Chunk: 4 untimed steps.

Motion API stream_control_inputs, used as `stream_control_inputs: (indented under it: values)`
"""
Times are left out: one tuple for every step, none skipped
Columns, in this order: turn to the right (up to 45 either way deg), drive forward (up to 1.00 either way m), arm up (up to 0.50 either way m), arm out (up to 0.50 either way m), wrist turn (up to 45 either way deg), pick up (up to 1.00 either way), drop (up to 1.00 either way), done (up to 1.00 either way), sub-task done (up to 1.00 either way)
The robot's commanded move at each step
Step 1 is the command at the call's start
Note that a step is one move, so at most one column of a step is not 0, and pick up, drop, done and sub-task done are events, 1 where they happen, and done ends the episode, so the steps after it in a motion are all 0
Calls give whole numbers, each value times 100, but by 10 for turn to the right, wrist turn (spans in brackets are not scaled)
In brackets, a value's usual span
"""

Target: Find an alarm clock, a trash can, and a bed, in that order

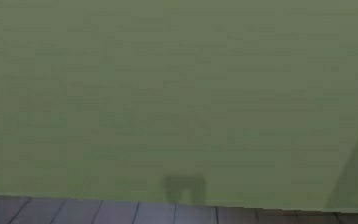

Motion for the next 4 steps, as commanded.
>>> stream_control_inputs:
  values:
    - [450, 0, 0, 0, 0, 0, 0, 0, 0]
    - [120, 0, 0, 0, 0, 0, 0, 0, 0]
    - [30, 0, 0, 0, 0, 0, 0, 0, 0]
    - [0, 15, 0, 0, 0, 0, 0, 0, 0]
